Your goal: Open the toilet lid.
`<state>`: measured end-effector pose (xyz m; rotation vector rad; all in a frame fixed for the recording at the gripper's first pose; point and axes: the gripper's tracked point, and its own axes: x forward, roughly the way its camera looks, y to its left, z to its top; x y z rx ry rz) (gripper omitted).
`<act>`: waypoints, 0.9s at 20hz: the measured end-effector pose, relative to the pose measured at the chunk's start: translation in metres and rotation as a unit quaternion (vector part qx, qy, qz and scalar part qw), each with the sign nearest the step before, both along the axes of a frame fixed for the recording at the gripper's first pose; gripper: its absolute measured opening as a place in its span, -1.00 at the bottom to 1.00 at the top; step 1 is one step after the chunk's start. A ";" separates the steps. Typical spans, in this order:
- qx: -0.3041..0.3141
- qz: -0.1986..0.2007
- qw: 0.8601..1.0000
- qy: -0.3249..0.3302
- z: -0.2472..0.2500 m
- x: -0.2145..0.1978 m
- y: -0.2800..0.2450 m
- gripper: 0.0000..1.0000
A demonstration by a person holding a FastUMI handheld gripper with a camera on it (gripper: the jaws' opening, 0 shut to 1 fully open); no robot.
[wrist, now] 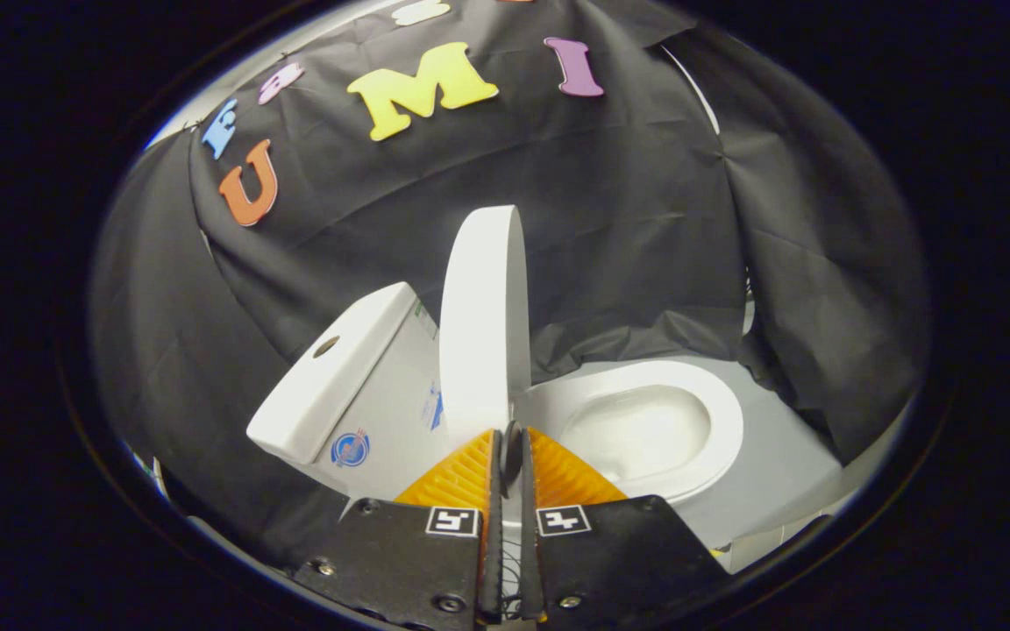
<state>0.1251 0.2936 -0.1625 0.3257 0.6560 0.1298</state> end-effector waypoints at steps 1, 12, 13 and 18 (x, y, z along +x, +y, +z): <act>-0.002 0.003 1.000 -0.001 0.001 0.000 0.003 -0.78; -0.040 0.032 0.999 -0.017 0.008 -0.002 0.041 -0.76; -0.044 0.036 0.998 -0.019 0.009 -0.003 0.044 -0.76; -0.061 0.051 0.997 -0.026 0.011 -0.004 0.064 -0.76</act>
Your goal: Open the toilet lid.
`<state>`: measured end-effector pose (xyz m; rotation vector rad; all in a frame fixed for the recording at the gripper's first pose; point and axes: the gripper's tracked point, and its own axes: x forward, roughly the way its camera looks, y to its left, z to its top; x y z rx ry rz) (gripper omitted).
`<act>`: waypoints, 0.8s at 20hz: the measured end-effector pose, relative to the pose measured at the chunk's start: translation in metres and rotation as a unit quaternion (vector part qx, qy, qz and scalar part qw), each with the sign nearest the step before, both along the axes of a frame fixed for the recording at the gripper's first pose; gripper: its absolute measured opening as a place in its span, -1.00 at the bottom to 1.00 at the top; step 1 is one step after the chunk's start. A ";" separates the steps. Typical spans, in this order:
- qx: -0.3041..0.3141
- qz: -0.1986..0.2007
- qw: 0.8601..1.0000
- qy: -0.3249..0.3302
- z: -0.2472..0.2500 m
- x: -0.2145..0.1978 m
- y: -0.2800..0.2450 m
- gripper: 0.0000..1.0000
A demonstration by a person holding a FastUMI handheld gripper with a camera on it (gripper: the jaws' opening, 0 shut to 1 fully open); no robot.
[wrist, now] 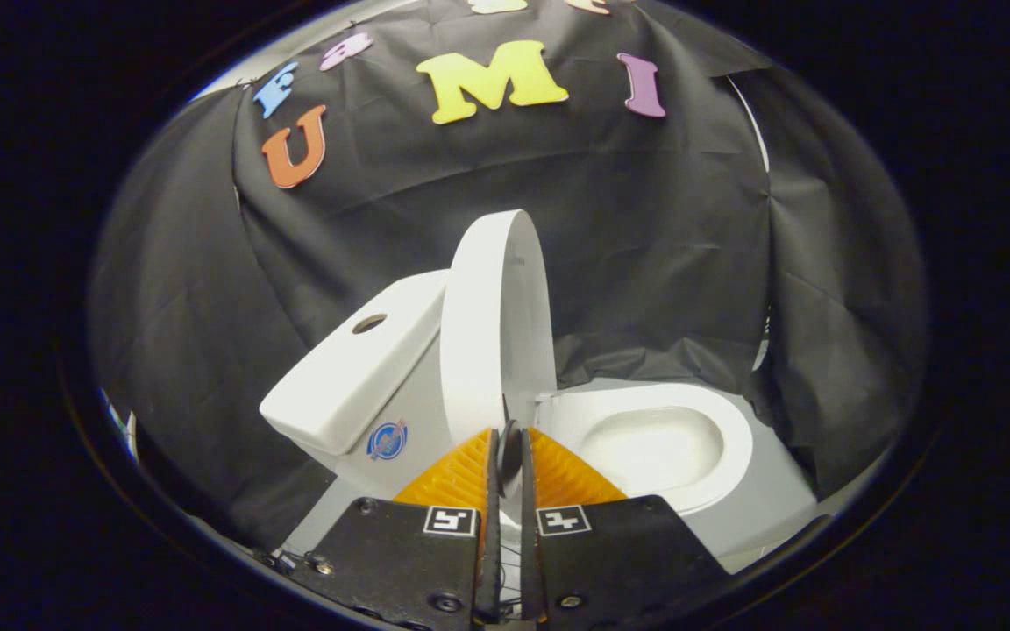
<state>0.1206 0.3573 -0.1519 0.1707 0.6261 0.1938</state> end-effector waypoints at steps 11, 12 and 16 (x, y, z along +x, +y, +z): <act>-0.029 0.032 0.999 -0.009 0.002 -0.002 0.041 -0.75; -0.034 0.036 0.999 -0.010 0.002 -0.002 0.045 -0.75; -0.046 0.047 0.998 -0.014 0.001 -0.002 0.061 -0.75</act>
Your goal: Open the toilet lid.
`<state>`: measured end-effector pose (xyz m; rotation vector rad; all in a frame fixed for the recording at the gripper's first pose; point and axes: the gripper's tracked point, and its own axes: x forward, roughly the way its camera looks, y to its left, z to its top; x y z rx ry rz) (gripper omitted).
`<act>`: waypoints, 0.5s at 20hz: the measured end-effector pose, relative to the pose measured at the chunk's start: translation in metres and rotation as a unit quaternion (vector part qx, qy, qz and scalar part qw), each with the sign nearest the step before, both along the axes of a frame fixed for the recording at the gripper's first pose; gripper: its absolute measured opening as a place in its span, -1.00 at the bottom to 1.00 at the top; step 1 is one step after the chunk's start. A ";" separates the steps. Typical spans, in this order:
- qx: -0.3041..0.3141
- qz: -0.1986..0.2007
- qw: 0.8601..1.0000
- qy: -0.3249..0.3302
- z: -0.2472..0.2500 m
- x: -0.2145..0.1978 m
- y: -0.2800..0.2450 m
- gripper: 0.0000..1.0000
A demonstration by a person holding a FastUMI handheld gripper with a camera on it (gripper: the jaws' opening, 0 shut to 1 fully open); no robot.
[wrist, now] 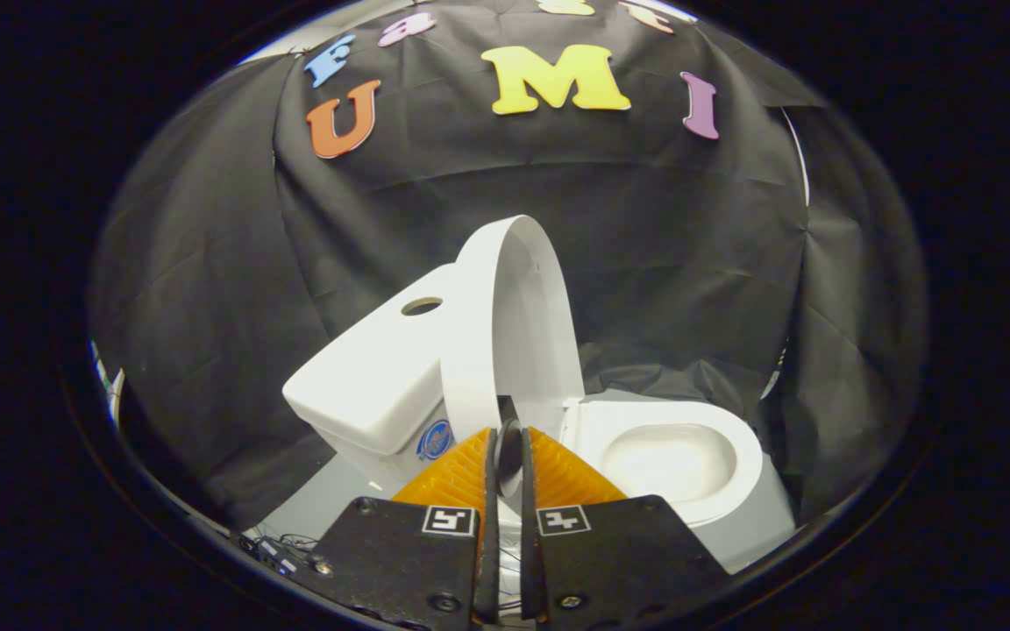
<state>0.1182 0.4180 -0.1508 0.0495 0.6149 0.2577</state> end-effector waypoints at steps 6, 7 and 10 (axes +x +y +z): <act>-0.010 0.008 1.000 -0.002 -0.001 -0.001 0.010 -0.75; -0.011 0.011 1.000 -0.002 -0.001 -0.002 0.013 -0.75; -0.016 0.022 1.000 -0.002 -0.001 -0.002 0.021 -0.75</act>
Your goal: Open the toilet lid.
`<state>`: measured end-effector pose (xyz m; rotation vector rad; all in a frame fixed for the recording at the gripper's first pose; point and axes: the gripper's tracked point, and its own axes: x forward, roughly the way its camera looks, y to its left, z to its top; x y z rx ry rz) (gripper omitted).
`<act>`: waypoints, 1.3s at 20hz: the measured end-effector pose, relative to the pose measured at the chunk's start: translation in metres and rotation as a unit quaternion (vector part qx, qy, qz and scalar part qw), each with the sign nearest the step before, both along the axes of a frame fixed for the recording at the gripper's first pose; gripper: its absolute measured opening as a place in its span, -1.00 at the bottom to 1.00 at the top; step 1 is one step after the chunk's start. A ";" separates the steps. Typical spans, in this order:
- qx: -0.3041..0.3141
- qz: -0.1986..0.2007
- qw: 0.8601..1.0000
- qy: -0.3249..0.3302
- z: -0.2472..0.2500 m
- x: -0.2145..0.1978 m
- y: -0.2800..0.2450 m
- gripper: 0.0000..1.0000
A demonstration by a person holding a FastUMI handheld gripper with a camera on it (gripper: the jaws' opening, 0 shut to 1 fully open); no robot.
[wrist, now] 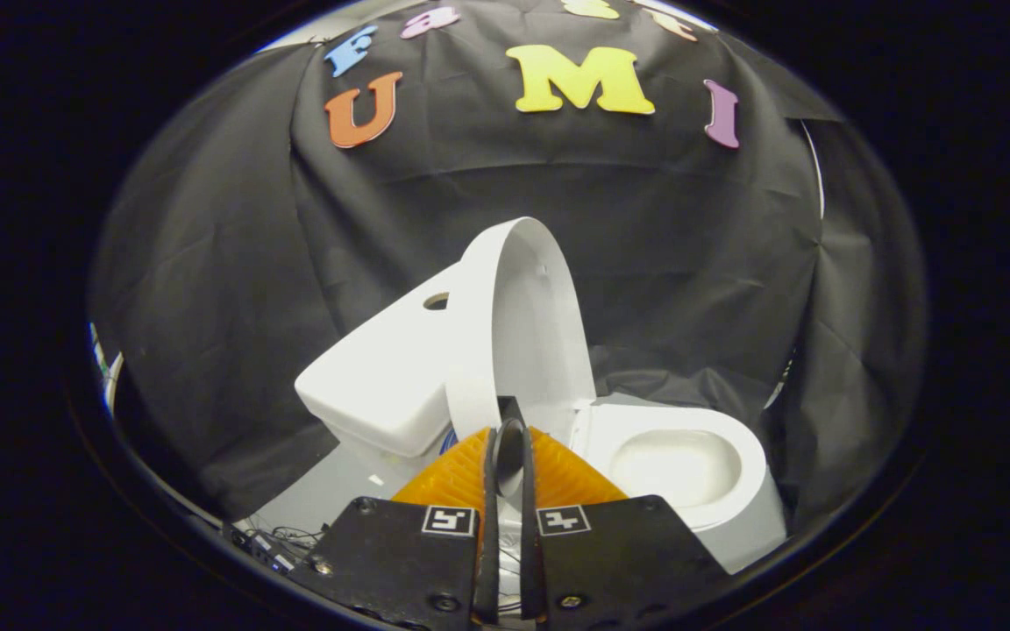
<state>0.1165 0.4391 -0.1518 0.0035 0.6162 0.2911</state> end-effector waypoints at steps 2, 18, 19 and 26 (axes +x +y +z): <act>-0.005 0.003 1.000 -0.002 0.000 -0.001 0.002 -0.75; 0.023 0.035 0.999 0.015 0.008 -0.016 -0.012 0.39; 0.023 0.036 0.999 0.011 0.010 -0.019 -0.017 0.55; 0.045 0.036 0.998 -0.020 0.036 -0.042 -0.065 0.71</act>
